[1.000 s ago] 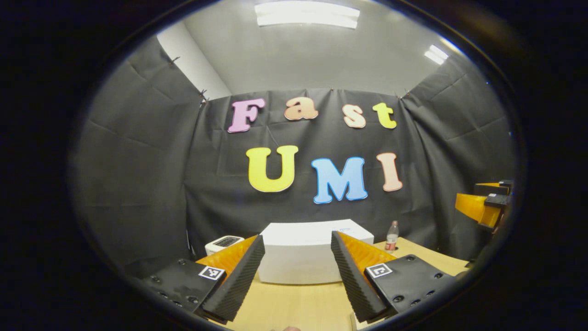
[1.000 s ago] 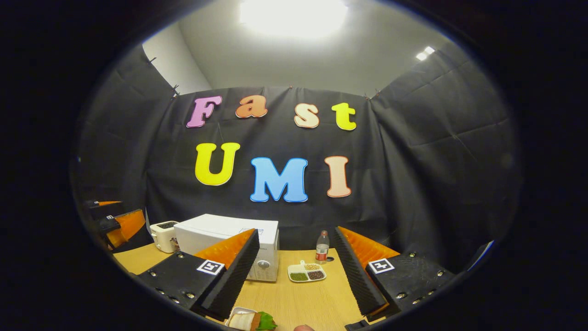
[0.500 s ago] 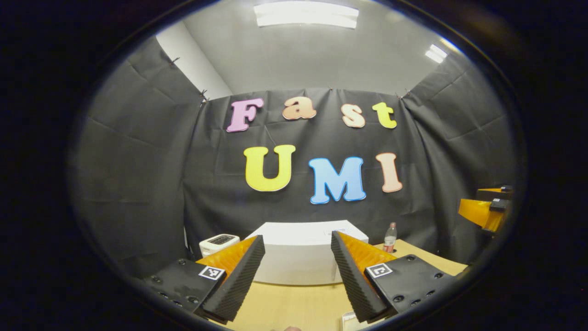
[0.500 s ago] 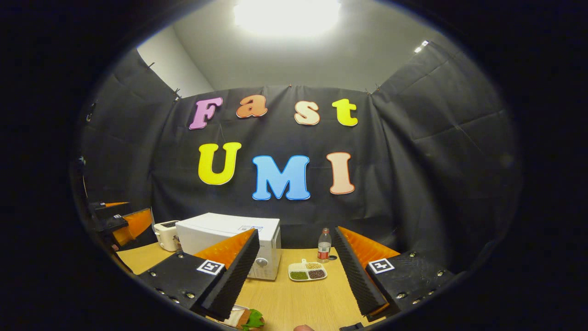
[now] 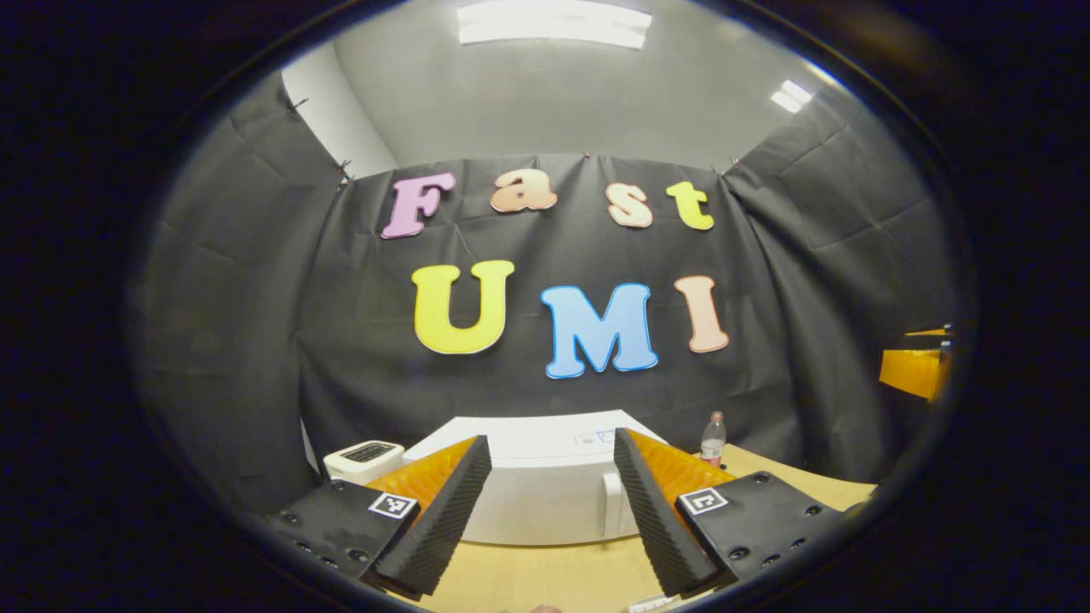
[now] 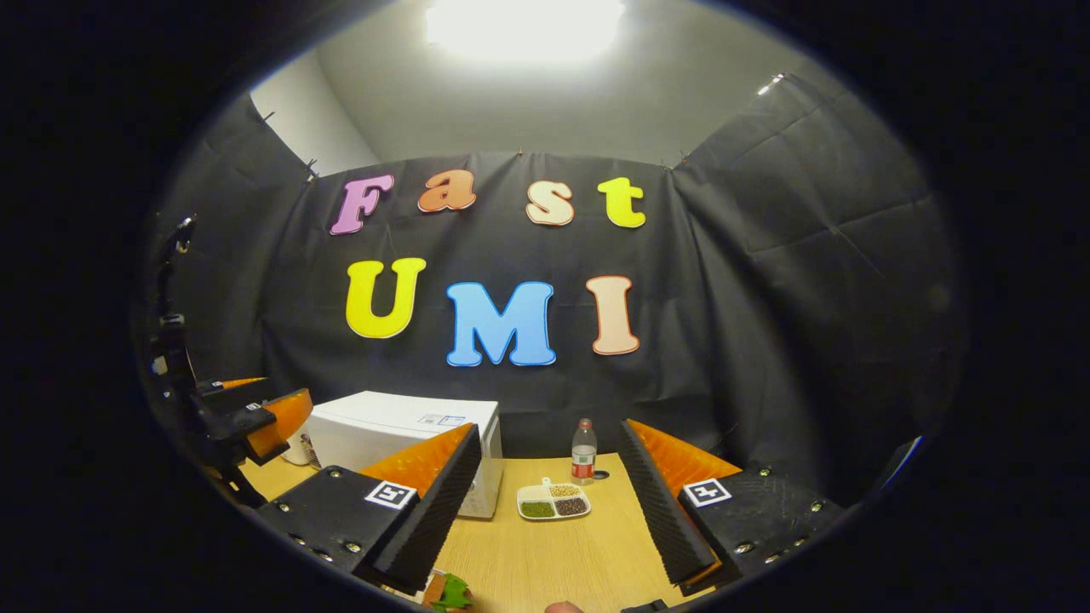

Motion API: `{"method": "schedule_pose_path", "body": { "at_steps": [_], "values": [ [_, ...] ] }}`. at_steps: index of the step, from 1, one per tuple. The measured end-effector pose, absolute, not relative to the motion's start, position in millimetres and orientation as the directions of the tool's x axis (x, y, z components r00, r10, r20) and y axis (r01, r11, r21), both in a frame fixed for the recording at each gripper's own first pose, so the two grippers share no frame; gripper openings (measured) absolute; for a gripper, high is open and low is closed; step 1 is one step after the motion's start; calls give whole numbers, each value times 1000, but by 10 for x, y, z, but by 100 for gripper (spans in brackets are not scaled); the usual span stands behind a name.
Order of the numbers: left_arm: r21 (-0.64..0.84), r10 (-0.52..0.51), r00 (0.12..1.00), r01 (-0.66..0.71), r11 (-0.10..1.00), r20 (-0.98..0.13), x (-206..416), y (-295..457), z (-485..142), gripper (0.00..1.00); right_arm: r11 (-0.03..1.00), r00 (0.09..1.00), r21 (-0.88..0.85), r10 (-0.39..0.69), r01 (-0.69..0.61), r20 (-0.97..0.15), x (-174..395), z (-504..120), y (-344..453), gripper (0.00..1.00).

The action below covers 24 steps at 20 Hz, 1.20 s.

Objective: Open the microwave oven with the left hand, put the food in, and close the microwave oven.

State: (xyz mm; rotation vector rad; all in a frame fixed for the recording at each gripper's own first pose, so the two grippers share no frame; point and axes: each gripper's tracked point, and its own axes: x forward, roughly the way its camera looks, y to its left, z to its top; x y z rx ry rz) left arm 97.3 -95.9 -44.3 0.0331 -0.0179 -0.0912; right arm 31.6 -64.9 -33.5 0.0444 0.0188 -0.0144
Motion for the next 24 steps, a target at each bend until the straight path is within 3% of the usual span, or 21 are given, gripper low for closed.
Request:
{"method": "schedule_pose_path", "body": {
  "at_steps": [11,19,24],
  "values": [
    [-11,-248,963,248,969,-106,1970,-1512,-1369,96,982,980,-12,-186,186,-75,560,-492,-839,98],
    [-18,-292,929,296,955,-228,2494,-1796,-2133,99,955,948,-62,-295,289,-122,568,-617,-1019,98],
    [-24,-296,902,304,952,-314,2676,-1927,-2559,92,939,929,-72,-343,336,-142,513,-678,-1160,98]
  ]
}}
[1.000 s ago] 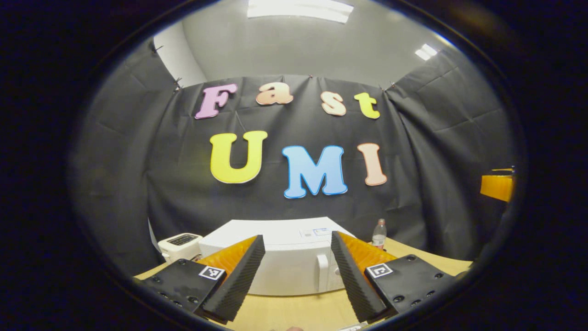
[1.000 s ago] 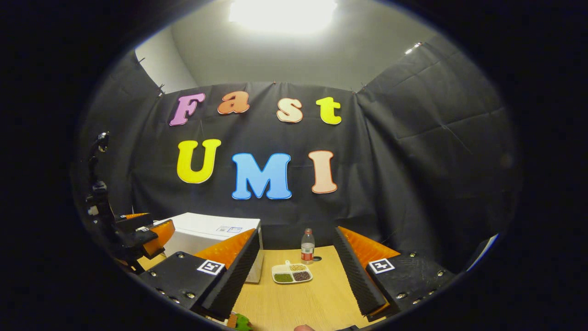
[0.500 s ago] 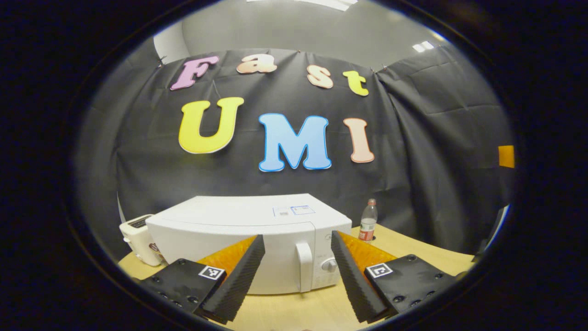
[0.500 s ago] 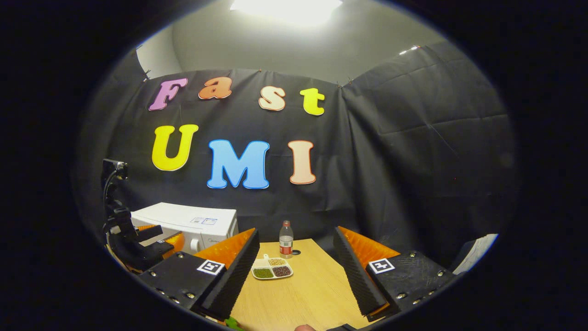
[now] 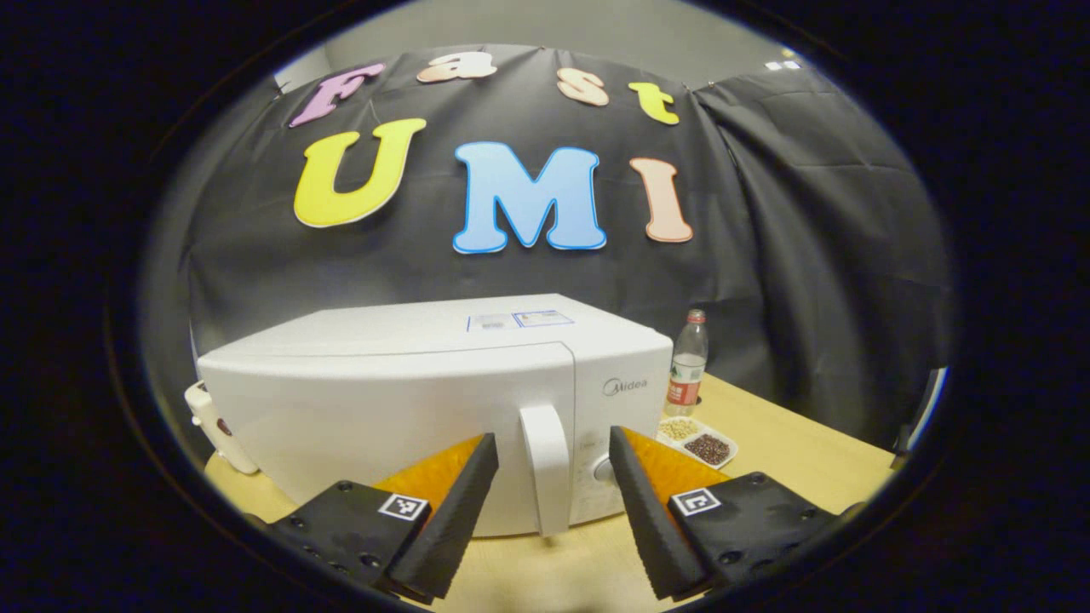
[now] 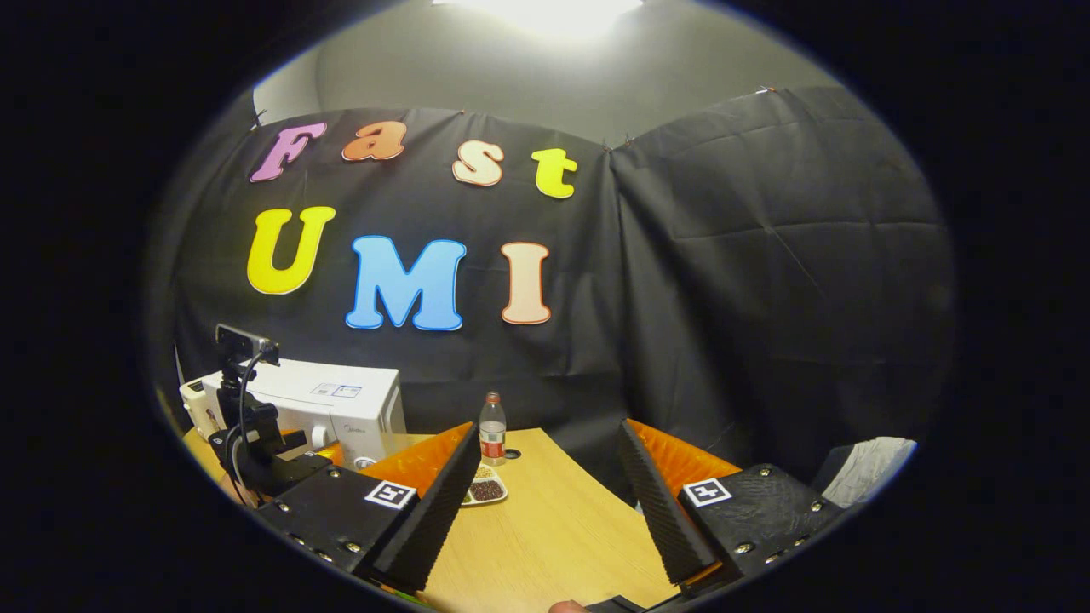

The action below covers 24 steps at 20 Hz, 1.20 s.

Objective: Open the microwave oven with the left hand, put the food in, and close the microwave oven.

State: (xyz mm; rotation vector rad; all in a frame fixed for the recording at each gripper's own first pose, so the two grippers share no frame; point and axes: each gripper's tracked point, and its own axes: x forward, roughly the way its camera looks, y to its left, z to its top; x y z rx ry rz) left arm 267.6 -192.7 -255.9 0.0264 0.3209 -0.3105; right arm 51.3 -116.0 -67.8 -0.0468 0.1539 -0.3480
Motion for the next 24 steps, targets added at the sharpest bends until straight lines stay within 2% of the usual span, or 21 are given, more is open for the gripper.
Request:
{"method": "schedule_pose_path", "body": {
  "at_steps": [2,3,4,5,8,11,12,14,17,19,20,21,22,24],
  "values": [
    [-26,-291,894,300,953,-341,2707,-1947,-2678,84,934,922,-79,-357,349,-148,497,-683,-1209,98],
    [-20,-281,894,292,956,-348,2699,-1931,-2711,84,932,921,-80,-361,353,-149,482,-686,-1225,98],
    [-19,-276,895,288,957,-351,2710,-1924,-2723,70,931,919,-81,-364,356,-149,475,-676,-1239,98],
    [-15,-267,896,280,960,-355,2711,-1919,-2757,65,931,919,-82,-364,355,-150,476,-677,-1248,98],
    [-19,-257,897,268,963,-361,2735,-1951,-2792,36,938,929,-86,-344,335,-137,480,-635,-1231,98],
    [-18,-259,894,271,962,-366,2691,-1929,-2774,31,940,931,-100,-337,326,-137,472,-631,-1254,98],
    [-15,-258,892,272,962,-370,2682,-1913,-2773,24,944,935,-96,-327,315,-141,470,-642,-1242,98],
    [-19,-262,891,274,961,-372,2660,-1916,-2759,15,952,942,-90,-302,291,-149,458,-659,-1204,98],
    [-39,-251,868,259,965,-428,2471,-1872,-2841,11,959,951,-94,-280,269,-131,435,-601,-1195,98],
    [-22,-260,894,271,962,-364,2230,-1806,-2648,12,962,956,-72,-270,264,-111,430,-552,-1223,95],
    [-13,-259,889,274,962,-378,2128,-1761,-2693,11,967,962,-50,-252,248,-107,447,-551,-1182,98],
    [-20,-263,888,276,961,-377,2052,-1715,-2662,16,972,967,-37,-233,230,-107,471,-552,-1143,98],
    [-33,-264,881,274,961,-393,1946,-1678,-2675,11,976,970,-32,-219,217,-105,473,-559,-1130,98],
    [-32,-256,878,266,963,-404,1777,-1597,-2656,11,984,981,-19,-178,177,-81,461,-492,-1053,98]
  ]
}}
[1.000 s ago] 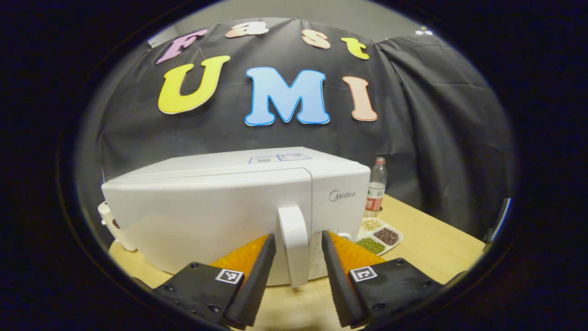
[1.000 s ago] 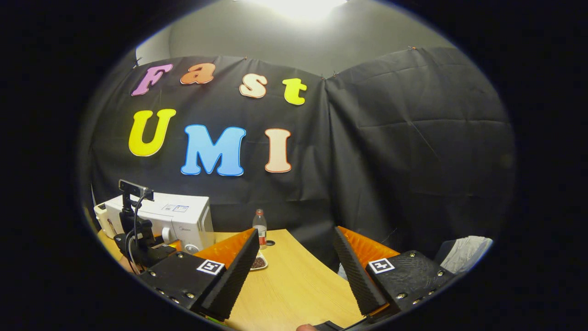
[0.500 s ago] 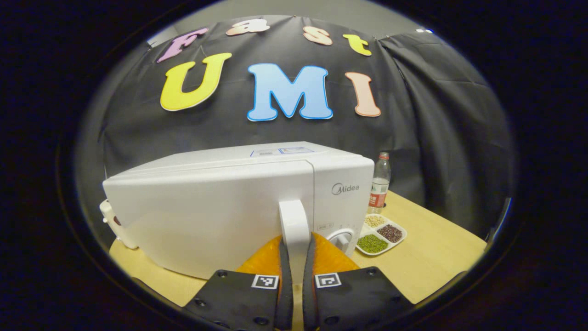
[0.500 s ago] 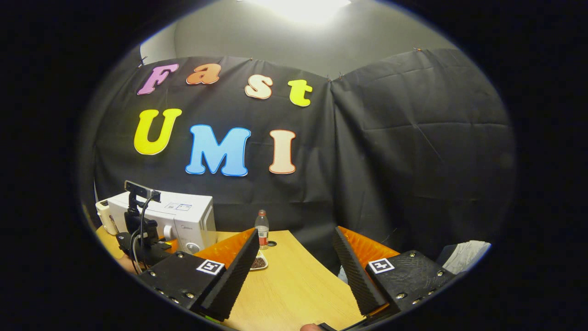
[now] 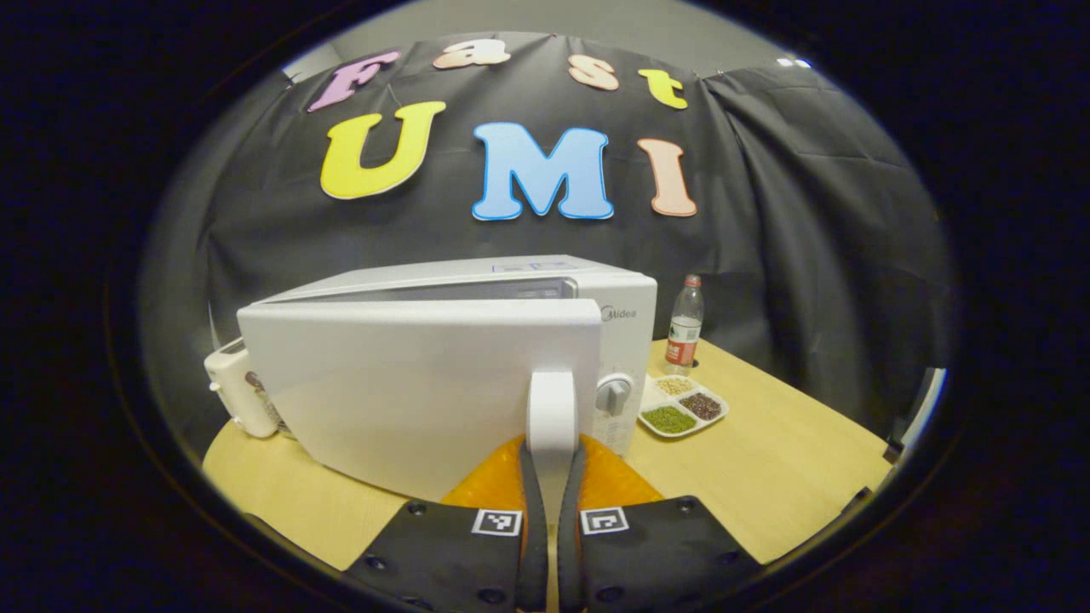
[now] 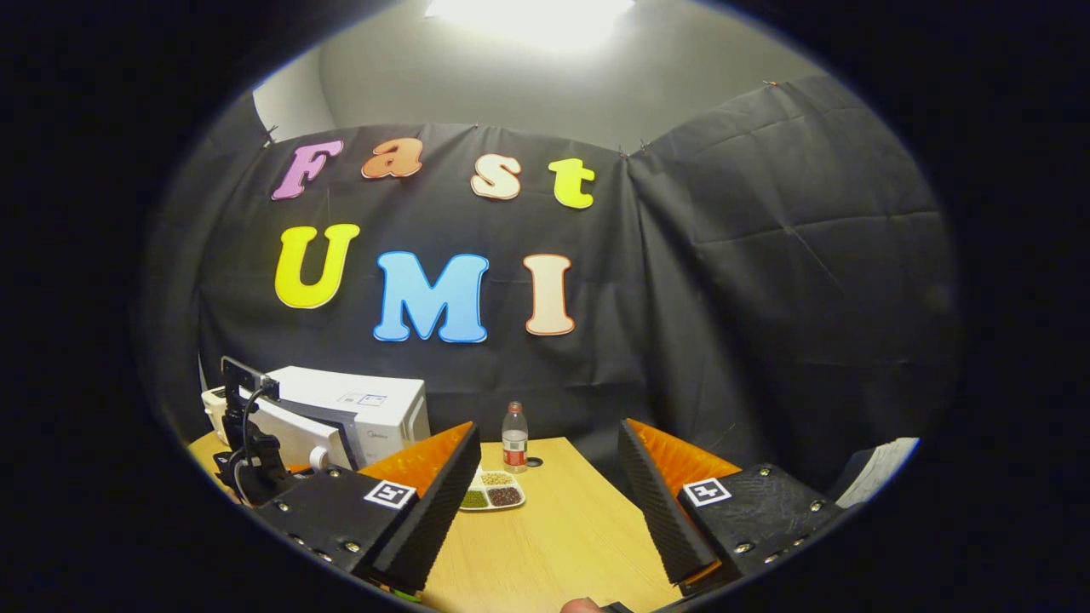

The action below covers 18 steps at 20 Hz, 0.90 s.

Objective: Open the microwave oven with the left hand, put the food in, and close the microwave oven.

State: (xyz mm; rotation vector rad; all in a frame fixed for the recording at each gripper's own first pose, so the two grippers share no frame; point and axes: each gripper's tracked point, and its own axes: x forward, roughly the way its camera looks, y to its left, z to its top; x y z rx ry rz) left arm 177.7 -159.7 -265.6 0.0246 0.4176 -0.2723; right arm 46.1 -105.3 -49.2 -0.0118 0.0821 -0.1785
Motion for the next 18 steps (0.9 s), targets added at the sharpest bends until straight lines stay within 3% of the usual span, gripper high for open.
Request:
{"method": "schedule_pose_path", "body": {
  "at_steps": [2,3,6,7,10,13,15,16,18],
  "values": [
    [-17,-234,883,249,968,-406,1586,-1482,-2616,16,992,990,-20,-126,125,-67,418,-476,-949,98],
    [-15,-220,887,234,972,-406,1484,-1414,-2582,11,995,993,-25,-102,100,-61,392,-465,-908,98],
    [-3,-166,897,180,984,-410,1162,-1172,-2561,11,1000,998,-14,-28,27,-51,273,-460,-796,98],
    [2,-143,900,158,987,-412,1054,-1070,-2538,15,1000,999,-4,-2,1,-50,236,-459,-747,98],
    [23,-71,904,89,996,-421,756,-773,-2510,11,997,996,13,73,-72,-55,121,-501,-604,98],
    [25,-19,904,33,999,-428,516,-463,-2476,15,992,991,30,123,-122,-46,39,-446,-423,98],
    [30,4,904,9,1000,-428,367,-273,-2460,11,989,988,29,149,-148,-33,11,-404,-280,98],
    [32,8,904,6,999,-428,314,-186,-2453,15,987,987,25,157,-156,-29,-9,-394,-206,98],
    [27,1,905,11,1000,-426,230,-52,-2444,11,986,986,27,166,-166,-20,-37,-373,-43,98]
  ]
}}
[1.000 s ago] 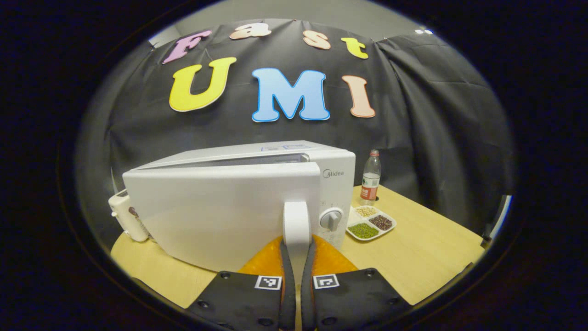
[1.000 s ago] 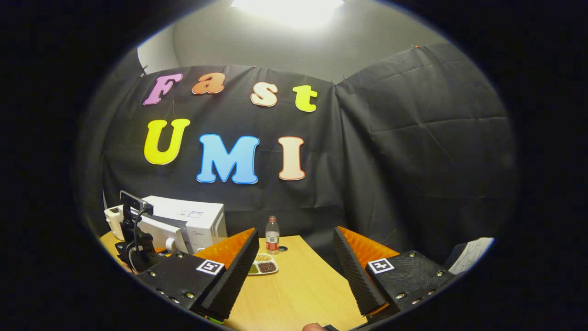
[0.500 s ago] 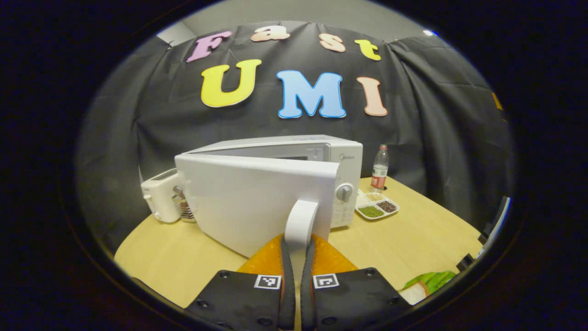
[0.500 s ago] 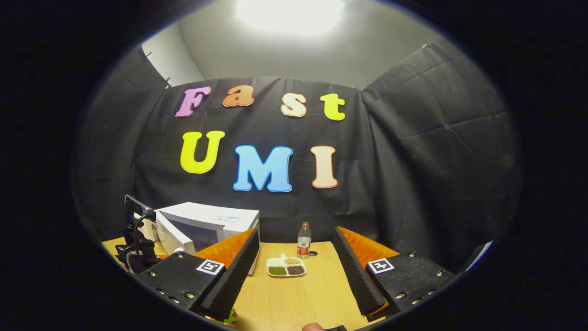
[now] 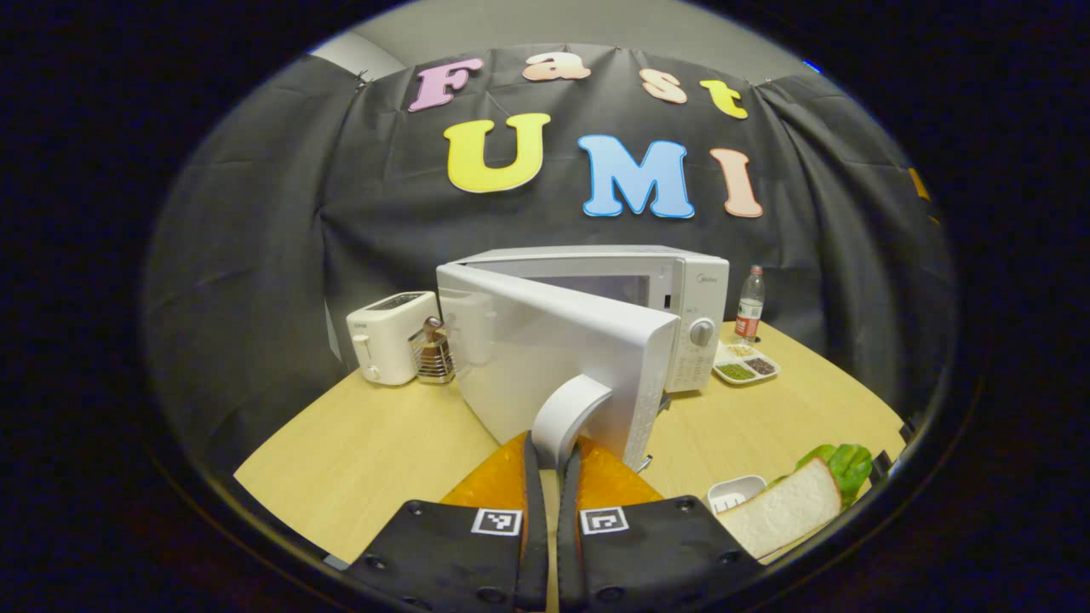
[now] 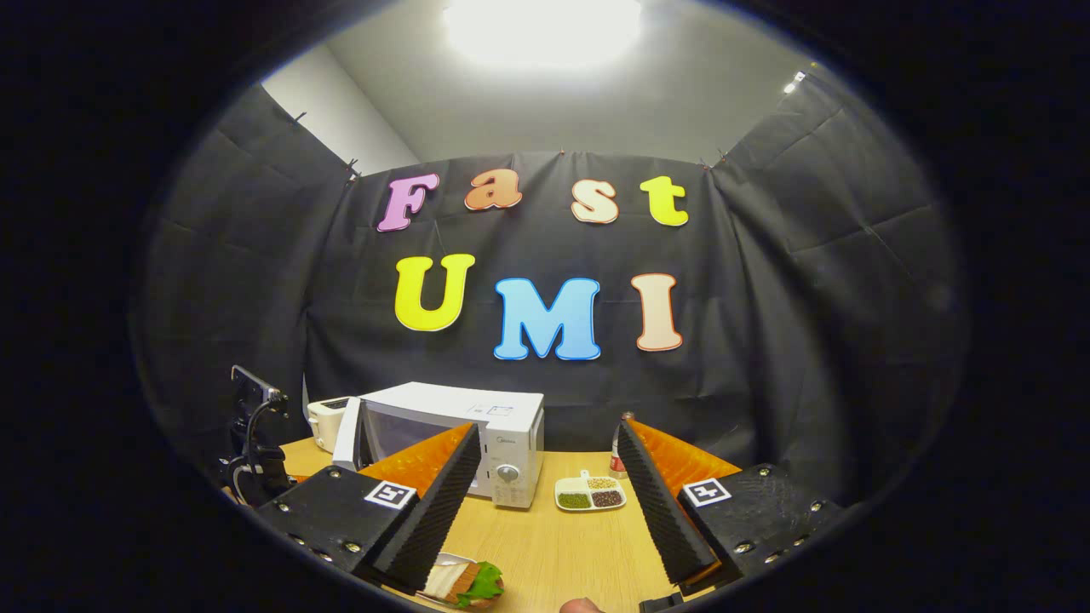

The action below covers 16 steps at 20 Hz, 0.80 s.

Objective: Open the microwave oven with the left hand, put the food in, and close the microwave oven.

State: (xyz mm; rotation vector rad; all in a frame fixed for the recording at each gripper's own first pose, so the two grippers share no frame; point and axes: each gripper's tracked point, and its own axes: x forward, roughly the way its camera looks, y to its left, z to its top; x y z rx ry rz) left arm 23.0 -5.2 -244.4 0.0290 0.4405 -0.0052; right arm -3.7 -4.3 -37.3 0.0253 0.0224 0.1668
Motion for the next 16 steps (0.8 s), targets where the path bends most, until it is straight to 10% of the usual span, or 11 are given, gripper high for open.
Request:
{"method": "schedule_pose_path", "body": {
  "at_steps": [16],
  "values": [
    [-1,-37,897,41,999,-440,-143,1443,-2447,11,986,985,44,161,-158,-64,-161,-436,1250,98]
  ]
}}
